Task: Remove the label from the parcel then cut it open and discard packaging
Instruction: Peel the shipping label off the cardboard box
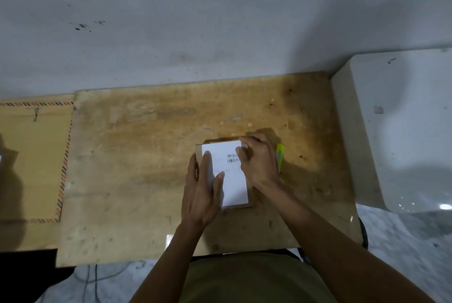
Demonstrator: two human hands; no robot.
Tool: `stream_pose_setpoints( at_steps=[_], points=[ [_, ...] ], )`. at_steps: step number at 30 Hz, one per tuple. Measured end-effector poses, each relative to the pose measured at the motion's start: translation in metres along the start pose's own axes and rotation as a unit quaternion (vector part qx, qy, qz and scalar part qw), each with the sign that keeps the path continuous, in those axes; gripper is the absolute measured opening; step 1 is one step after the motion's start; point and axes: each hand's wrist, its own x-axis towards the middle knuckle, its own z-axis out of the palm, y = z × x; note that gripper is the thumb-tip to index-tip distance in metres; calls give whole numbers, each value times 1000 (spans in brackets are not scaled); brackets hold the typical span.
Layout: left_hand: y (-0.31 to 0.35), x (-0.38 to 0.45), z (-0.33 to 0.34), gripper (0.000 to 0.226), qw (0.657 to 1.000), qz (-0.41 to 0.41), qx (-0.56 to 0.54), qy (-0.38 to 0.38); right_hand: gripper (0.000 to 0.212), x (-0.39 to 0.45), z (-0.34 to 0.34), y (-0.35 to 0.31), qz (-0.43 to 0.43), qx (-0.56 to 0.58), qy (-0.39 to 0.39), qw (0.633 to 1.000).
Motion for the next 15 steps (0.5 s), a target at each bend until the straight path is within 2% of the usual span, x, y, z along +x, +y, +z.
stream_pose_setpoints(
  at_steps=[15],
  points=[
    [-9, -1, 14, 65, 1000, -14, 0, 5, 20, 0, 6, 0, 24, -10, 33, 999]
  ],
)
